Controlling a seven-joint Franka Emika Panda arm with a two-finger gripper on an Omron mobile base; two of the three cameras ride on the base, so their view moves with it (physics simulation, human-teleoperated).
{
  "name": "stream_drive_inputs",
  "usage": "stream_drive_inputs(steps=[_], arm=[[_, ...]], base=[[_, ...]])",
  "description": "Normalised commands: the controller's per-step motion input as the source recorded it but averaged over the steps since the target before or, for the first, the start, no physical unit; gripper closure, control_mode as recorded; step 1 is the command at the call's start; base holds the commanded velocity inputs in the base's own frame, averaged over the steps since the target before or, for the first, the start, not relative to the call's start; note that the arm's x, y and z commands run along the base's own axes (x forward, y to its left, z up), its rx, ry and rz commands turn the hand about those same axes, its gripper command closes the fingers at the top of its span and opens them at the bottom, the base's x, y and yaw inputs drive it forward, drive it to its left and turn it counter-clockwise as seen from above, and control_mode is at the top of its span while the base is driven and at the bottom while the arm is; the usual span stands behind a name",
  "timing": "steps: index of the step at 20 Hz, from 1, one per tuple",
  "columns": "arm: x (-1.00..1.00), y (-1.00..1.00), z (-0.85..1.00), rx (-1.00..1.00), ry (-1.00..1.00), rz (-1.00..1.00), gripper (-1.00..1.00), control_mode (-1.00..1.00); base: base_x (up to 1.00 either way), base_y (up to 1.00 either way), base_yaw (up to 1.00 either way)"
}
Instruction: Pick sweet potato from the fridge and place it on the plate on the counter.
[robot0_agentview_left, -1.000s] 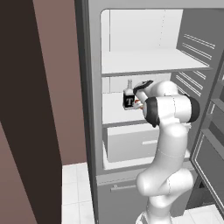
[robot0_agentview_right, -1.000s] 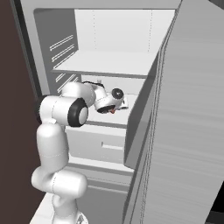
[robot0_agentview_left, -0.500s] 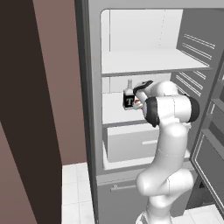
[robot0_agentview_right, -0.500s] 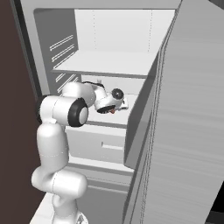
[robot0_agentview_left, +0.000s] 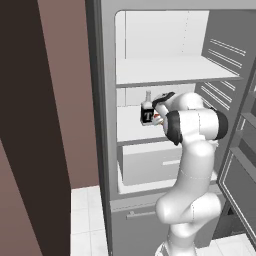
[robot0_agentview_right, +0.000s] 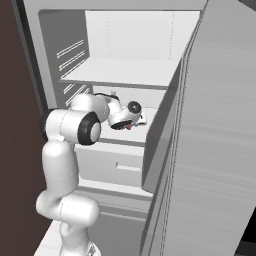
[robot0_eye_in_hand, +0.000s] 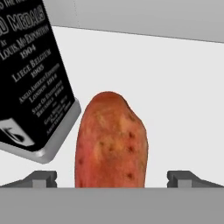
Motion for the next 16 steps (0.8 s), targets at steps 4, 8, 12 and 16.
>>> stream_drive_inputs(steps=[4,8,12,16], arm=[[0.00,0.00,0.00,0.00,0.00,0.00,1.00,-1.00],[0.00,0.00,0.00,0.00,0.00,0.00,1.00,-1.00],[0.00,0.00,0.00,0.00,0.00,0.00,1.00,-1.00],[0.00,0.00,0.00,0.00,0.00,0.00,1.00,-1.00]], base=[[0.00,0.00,0.00],[0.00,0.00,0.00],[0.00,0.00,0.00],[0.00,0.00,0.00]])
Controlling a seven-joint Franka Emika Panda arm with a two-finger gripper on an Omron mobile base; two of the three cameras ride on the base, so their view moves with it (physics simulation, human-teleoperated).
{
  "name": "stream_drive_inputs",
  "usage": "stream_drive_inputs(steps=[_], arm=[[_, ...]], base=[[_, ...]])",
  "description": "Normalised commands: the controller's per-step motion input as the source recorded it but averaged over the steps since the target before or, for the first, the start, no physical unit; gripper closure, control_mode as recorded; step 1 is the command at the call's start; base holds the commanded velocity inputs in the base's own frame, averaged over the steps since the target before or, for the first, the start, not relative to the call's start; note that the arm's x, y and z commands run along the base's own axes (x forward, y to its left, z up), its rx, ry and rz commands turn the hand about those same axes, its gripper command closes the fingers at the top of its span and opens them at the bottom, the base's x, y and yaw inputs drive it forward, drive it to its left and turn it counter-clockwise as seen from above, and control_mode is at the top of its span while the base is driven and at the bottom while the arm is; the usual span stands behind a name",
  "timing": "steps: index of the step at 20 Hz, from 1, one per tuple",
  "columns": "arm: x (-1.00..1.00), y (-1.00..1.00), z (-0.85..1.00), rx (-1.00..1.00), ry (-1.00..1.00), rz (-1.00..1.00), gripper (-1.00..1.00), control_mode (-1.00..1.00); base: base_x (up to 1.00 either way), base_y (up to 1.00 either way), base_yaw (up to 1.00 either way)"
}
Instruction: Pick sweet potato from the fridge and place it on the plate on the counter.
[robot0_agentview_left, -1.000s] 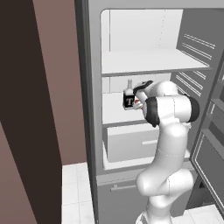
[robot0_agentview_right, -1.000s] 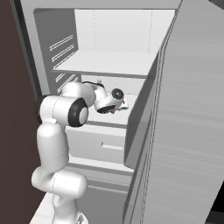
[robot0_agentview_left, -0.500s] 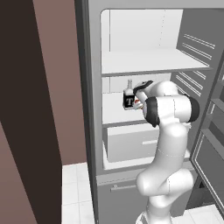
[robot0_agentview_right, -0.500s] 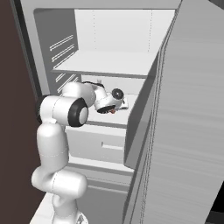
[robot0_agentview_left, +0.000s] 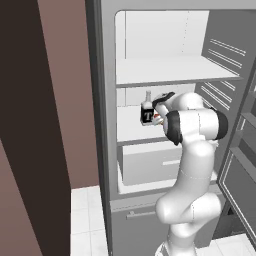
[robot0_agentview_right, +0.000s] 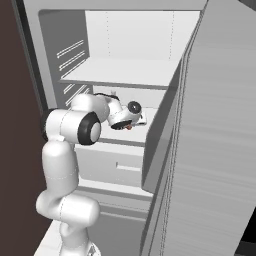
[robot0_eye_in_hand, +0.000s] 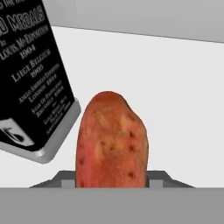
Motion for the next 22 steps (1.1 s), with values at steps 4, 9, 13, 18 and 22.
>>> stream_drive_inputs(steps=[4,9,13,18,22], arm=[[0.00,0.00,0.00,0.00,0.00,0.00,1.00,-1.00],[0.00,0.00,0.00,0.00,0.00,0.00,1.00,-1.00],[-0.16,0.00,0.00,0.00,0.00,0.00,1.00,-1.00],[-0.37,0.00,0.00,0.00,0.00,0.00,1.00,-1.00],[-0.69,0.00,0.02,0.00,0.00,-0.05,1.00,-1.00]], base=[[0.00,0.00,0.00],[0.00,0.00,0.00],[0.00,0.00,0.00],[0.00,0.00,0.00],[0.00,0.00,0.00]])
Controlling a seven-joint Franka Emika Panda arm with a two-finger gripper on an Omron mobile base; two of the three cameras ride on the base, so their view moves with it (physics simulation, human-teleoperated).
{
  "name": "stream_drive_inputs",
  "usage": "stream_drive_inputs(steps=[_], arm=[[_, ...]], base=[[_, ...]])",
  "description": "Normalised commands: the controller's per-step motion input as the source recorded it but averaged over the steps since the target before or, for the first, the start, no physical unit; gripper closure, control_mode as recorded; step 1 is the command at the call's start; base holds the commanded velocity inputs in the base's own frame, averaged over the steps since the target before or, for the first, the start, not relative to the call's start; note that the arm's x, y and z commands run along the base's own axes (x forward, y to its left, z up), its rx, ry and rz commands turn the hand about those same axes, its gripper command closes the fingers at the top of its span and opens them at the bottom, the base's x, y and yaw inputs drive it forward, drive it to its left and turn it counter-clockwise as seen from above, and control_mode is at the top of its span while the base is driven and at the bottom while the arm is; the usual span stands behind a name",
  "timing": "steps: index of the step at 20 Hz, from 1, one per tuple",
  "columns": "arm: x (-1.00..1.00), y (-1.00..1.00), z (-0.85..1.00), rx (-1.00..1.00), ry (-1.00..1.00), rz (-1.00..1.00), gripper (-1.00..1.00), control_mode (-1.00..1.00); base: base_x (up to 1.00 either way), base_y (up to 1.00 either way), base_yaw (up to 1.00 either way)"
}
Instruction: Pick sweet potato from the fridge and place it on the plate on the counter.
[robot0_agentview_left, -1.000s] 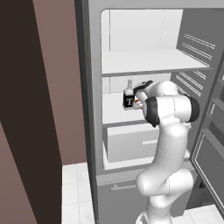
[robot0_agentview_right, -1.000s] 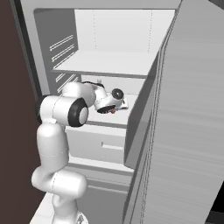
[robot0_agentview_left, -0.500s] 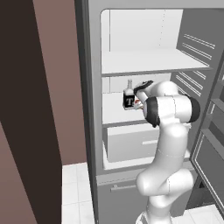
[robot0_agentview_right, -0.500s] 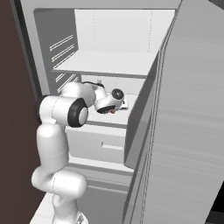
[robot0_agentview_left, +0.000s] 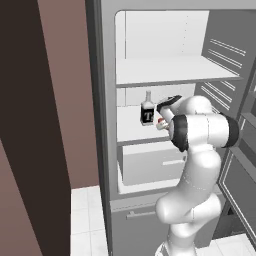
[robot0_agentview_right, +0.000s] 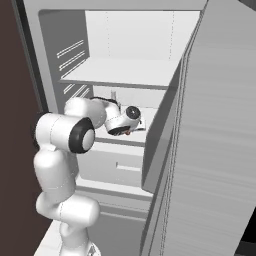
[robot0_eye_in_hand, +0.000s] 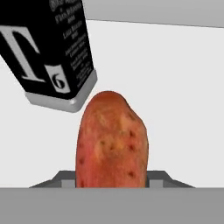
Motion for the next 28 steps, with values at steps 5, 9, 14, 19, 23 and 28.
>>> stream_drive_inputs(steps=[5,9,14,19,23,28], arm=[[-0.95,0.00,0.14,0.00,0.00,-0.14,1.00,-1.00],[-1.00,0.00,0.28,0.00,0.00,-0.16,1.00,-1.00],[-0.91,0.02,0.50,0.00,0.07,-0.19,1.00,-1.00],[-0.73,0.00,0.70,0.00,0.15,-0.21,1.00,-1.00],[-0.56,0.00,0.86,0.00,0.19,-0.16,1.00,-1.00],[-0.37,0.00,0.93,0.02,0.18,-0.04,1.00,-1.00]], base=[[0.00,0.00,0.00],[0.00,0.00,0.00],[0.00,0.00,0.00],[0.00,0.00,0.00],[0.00,0.00,0.00],[0.00,0.00,0.00]])
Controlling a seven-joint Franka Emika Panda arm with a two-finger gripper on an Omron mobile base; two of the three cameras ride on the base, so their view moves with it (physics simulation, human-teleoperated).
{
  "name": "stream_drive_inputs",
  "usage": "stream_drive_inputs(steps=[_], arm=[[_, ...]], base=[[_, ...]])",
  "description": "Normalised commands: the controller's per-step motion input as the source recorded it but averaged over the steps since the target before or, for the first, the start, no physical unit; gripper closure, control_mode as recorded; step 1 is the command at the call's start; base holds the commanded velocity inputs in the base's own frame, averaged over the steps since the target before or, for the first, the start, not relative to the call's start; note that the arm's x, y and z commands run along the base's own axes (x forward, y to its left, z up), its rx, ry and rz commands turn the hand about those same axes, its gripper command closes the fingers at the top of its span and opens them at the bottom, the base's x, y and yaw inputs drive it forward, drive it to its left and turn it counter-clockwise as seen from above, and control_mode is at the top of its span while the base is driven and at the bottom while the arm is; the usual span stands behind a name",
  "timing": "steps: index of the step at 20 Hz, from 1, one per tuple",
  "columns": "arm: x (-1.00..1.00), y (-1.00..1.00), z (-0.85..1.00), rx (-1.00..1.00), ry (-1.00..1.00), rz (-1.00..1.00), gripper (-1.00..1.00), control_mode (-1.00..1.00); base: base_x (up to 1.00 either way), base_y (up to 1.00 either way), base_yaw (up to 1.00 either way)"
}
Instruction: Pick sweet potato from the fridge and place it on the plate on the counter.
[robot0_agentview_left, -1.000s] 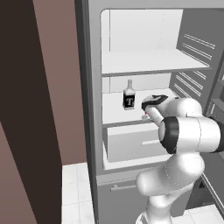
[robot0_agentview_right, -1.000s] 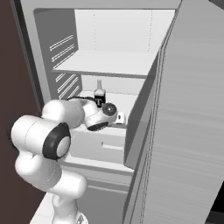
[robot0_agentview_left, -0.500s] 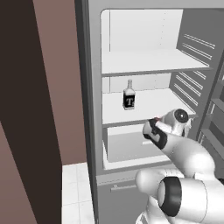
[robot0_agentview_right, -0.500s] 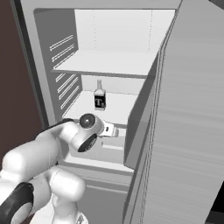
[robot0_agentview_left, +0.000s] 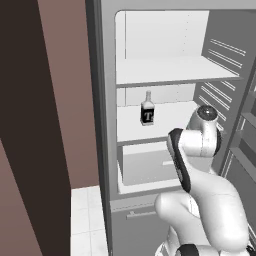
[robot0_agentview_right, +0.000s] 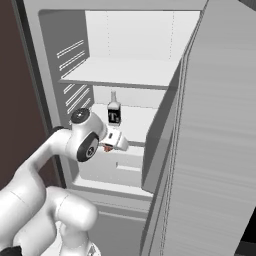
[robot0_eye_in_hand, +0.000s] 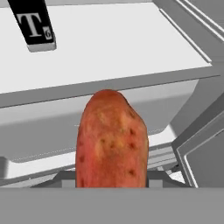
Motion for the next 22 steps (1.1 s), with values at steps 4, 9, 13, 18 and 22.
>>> stream_drive_inputs(steps=[4,9,13,18,22], arm=[[-0.34,0.00,0.82,0.07,0.15,0.00,1.00,-1.00],[-0.42,0.08,0.59,0.12,0.08,0.00,1.00,-1.00],[-0.46,0.25,0.32,0.00,0.03,0.00,1.00,-1.00],[-0.45,0.34,0.08,0.00,0.02,0.00,1.00,-1.00],[-0.53,0.12,0.00,0.00,0.00,0.02,1.00,-1.00]], base=[[0.00,0.00,0.00],[0.00,0.00,0.00],[0.00,0.00,0.00],[0.00,0.00,0.00],[0.00,0.00,0.00]])
